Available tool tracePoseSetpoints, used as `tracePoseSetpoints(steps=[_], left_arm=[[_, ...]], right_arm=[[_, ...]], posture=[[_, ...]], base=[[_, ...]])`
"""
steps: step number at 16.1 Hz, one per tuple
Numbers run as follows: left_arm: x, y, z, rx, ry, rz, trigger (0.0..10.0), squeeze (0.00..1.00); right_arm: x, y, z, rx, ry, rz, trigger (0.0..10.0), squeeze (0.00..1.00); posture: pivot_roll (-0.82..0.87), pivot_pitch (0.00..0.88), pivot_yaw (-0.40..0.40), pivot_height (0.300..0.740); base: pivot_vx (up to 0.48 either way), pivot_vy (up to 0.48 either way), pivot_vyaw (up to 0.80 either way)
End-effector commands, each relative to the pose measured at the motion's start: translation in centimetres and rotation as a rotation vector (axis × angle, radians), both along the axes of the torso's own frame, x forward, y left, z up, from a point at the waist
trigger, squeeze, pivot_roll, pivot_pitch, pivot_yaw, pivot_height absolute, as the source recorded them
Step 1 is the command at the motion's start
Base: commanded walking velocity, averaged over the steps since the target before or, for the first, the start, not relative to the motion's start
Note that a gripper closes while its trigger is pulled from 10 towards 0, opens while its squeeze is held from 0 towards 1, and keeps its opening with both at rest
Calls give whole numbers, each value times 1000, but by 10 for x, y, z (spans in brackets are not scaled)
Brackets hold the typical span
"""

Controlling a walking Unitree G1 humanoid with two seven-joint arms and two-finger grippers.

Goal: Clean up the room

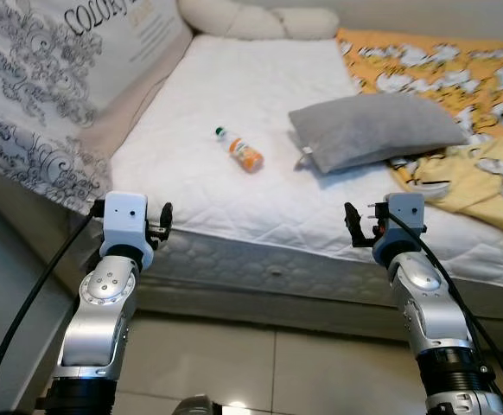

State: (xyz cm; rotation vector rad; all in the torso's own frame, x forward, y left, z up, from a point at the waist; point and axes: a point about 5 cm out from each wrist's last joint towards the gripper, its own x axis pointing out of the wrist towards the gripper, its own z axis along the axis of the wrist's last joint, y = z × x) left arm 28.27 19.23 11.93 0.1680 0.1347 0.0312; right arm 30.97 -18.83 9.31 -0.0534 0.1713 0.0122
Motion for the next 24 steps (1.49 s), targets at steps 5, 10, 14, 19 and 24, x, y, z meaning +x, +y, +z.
tracePoseSetpoints(steps=[5,10,14,19,24], left_arm=[[1,0,1,-12,-7,9,10000,0],[0,0,0,-16,-7,11,10000,0],[1,-1,0,-18,-10,9,10000,0],[1,-1,0,-20,-12,1,10000,0],[0,0,0,-21,-12,5,10000,0]], right_arm=[[0,1,0,-18,6,13,10000,0],[-1,0,-2,-33,15,21,10000,0],[-2,-1,-3,-33,18,16,10000,0],[-2,0,-3,-33,13,29,10000,0],[-3,-2,-5,-28,18,1,10000,0]], posture=[[21,0,-15,740],[22,0,-18,740],[25,0,-21,740],[28,0,-23,740],[25,0,-22,740]], base=[[289,0,0],[308,0,0],[311,0,0],[331,0,104],[355,0,640]])
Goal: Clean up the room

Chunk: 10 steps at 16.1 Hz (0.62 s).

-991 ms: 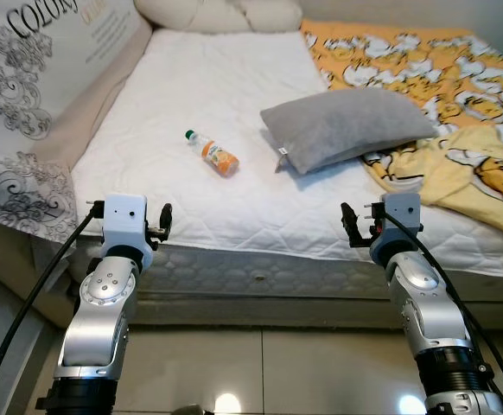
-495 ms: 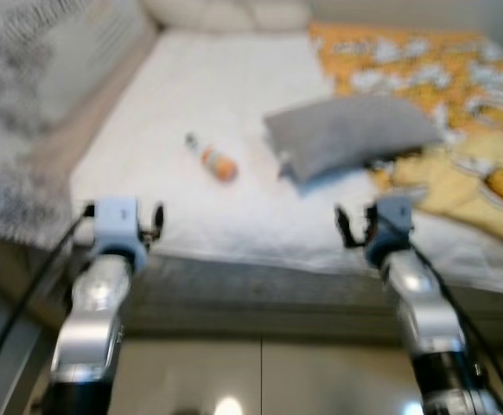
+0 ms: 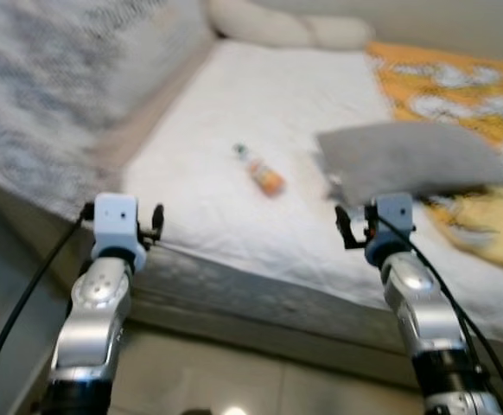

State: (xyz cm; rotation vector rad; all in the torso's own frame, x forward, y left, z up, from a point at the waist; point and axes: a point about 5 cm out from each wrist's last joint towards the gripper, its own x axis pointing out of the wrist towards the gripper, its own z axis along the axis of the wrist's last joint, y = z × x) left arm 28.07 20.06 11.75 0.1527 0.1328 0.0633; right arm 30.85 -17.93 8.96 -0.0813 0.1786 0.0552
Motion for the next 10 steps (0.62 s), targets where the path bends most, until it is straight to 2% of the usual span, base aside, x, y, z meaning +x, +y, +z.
tracePoseSetpoints(steps=[1,10], left_arm=[[2,-8,2,-7,-7,-28,10000,0],[2,-9,0,6,-11,-17,10000,0]], right_arm=[[-2,-12,-2,-10,12,-45,10000,0],[-2,-11,-3,-12,16,-43,10000,0]], posture=[[24,0,-20,740],[23,0,-19,740]], base=[[360,0,0],[327,0,0]])
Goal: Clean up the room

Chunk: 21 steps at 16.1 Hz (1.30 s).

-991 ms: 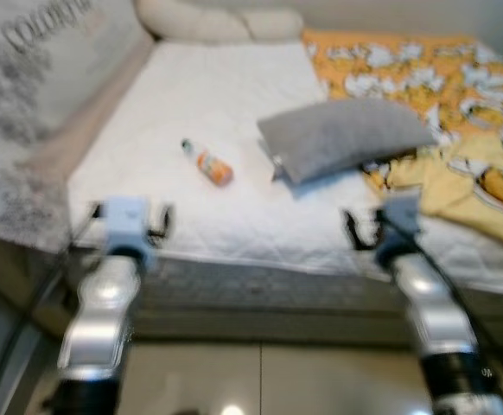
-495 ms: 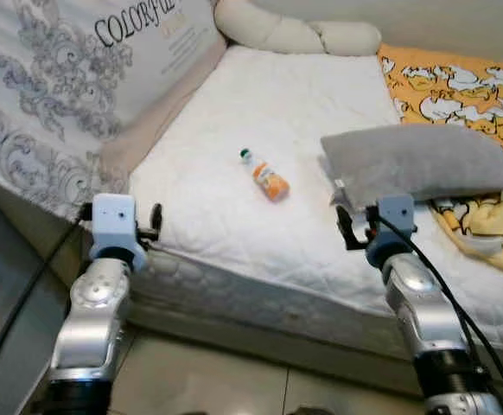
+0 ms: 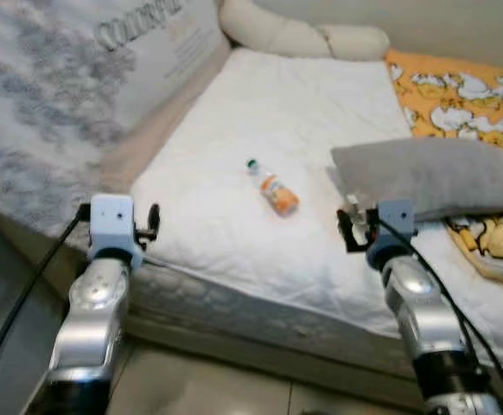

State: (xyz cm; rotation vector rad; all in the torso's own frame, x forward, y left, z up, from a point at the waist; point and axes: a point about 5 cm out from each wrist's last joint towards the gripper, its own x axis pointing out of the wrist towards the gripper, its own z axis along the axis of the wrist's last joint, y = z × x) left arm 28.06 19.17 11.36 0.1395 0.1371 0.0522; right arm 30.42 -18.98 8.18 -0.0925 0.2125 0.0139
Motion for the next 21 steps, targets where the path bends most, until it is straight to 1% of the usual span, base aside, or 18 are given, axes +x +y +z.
tracePoseSetpoints(steps=[1,2,5,7,9,11,14,15,16,19,21], left_arm=[[2,0,4,19,-15,-6,10000,0],[2,1,5,24,-43,15,10000,0],[2,0,4,10,-17,-13,10000,0],[2,-1,4,25,-15,-24,10000,0],[2,-1,3,31,-10,-34,10000,0],[2,-1,3,27,-1,-41,10000,55],[1,-3,3,39,3,-62,10000,71],[1,-4,3,43,3,-69,10000,71],[-1,-6,3,57,7,-94,10000,59],[-7,-6,4,55,8,-106,10000,51],[-9,-10,5,48,16,-150,10000,4]], right_arm=[[2,-1,5,4,-16,-2,10000,0],[2,0,5,5,-15,-1,10000,0],[2,0,5,5,-14,-1,10000,0],[3,0,6,5,-13,11,10000,0],[3,0,6,-3,-10,25,10000,0],[3,1,6,1,-9,23,10000,0],[3,1,5,0,-5,22,10000,0],[3,1,5,0,-5,22,10000,0],[1,0,6,15,-16,2,10000,0],[-2,-4,9,18,-29,-13,10000,0],[0,-11,10,20,-23,-23,10000,0]], posture=[[23,0,-19,740],[24,0,-20,740],[22,0,-18,740],[21,0,-18,740],[21,0,-18,740],[21,0,-17,740],[21,0,-17,740],[21,0,-17,740],[10,0,-7,740],[4,0,-8,740],[5,0,-14,740]], base=[[296,0,0],[315,0,0],[340,0,0],[343,0,0],[336,0,800],[334,0,800],[336,0,800],[337,0,800],[330,0,0],[316,0,0],[0,0,0]])
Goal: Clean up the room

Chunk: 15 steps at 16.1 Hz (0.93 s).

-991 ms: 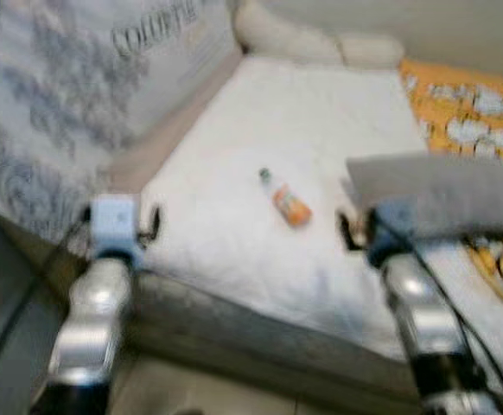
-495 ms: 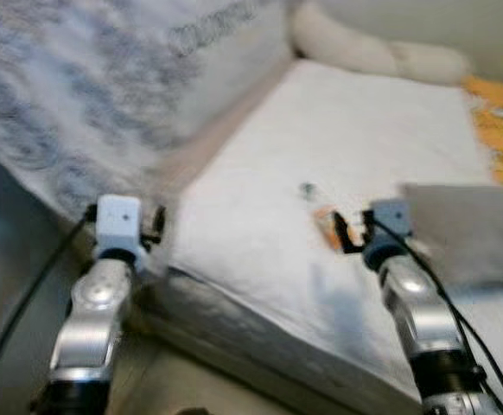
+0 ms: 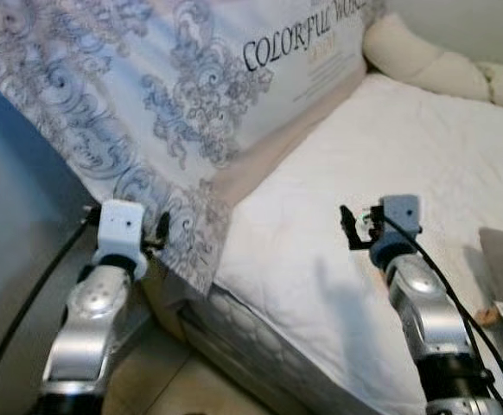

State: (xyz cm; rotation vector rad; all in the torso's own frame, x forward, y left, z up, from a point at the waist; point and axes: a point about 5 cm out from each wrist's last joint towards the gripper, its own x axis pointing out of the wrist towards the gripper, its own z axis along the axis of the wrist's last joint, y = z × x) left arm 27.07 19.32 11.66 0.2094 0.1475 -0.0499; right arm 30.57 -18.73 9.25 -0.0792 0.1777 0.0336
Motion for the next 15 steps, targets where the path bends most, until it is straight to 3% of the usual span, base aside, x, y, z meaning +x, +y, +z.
tracePoseSetpoints(steps=[1,2,3,4,8,9,10,11,15], left_arm=[[1,-15,2,2,10,-99,10000,0],[1,-17,1,7,16,-128,10000,0],[3,-22,2,16,30,-196,10000,0],[6,-27,2,31,56,-276,10000,0],[7,-41,2,72,130,-497,10000,4],[5,-47,2,90,164,-598,10000,4],[5,-49,2,100,173,-632,10000,0],[3,-52,3,108,196,-689,10000,0],[-11,-49,10,147,244,-799,10000,0]], right_arm=[[2,-19,-2,15,35,-50,10000,0],[4,-23,-2,5,53,-60,10000,0],[10,-30,-5,-44,103,-58,10000,1000],[17,-38,-7,-99,153,-51,10000,1000],[27,-64,-13,-162,292,-62,10000,1000],[28,-81,-16,-201,370,-82,10000,1000],[27,-86,-17,-196,396,-95,10000,588],[24,-95,-20,-175,438,-105,10000,0],[10,-113,-31,-201,531,-124,10000,0]], posture=[[7,0,-16,740],[8,0,-16,740],[7,0,-18,740],[8,0,-18,740],[1,0,-5,740],[-1,0,4,740],[4,0,6,740],[13,0,8,740],[66,0,40,740]], base=[[0,0,0],[0,0,0],[0,0,0],[0,0,0],[0,0,0],[0,0,0],[0,0,0],[0,0,0],[0,0,0]])
